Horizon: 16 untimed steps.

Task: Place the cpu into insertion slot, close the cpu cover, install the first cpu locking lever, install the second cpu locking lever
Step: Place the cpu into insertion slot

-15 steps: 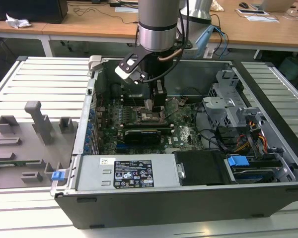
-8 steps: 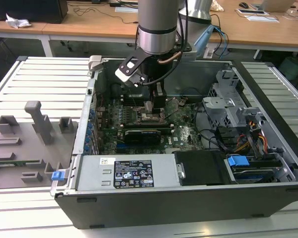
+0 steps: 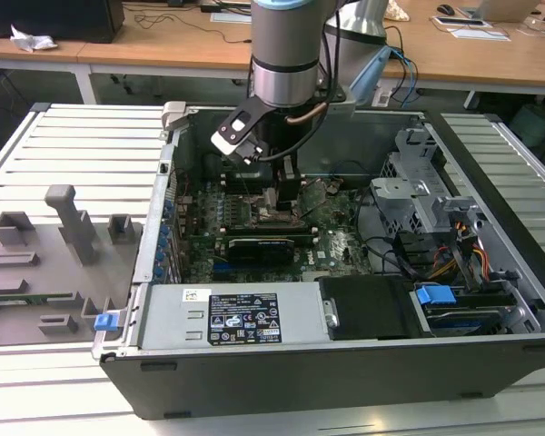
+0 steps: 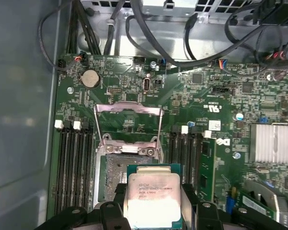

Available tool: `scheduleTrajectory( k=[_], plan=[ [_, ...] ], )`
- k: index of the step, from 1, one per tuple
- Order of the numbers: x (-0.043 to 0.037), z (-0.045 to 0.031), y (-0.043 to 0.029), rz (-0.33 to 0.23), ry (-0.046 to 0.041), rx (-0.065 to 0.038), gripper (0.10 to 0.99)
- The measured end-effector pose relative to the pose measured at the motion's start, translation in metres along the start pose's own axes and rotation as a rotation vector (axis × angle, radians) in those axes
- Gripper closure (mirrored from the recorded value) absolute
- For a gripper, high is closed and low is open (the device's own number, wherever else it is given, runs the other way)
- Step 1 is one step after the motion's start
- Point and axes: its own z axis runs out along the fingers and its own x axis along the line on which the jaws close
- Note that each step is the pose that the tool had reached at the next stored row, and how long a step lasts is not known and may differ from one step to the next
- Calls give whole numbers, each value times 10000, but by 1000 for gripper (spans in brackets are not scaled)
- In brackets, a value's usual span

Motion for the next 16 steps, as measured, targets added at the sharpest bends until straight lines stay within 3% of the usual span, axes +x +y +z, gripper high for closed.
scheduleTrajectory(
  k=[16],
  plan=[
    [64, 108, -4, 56, 20, -1, 557]
  ],
)
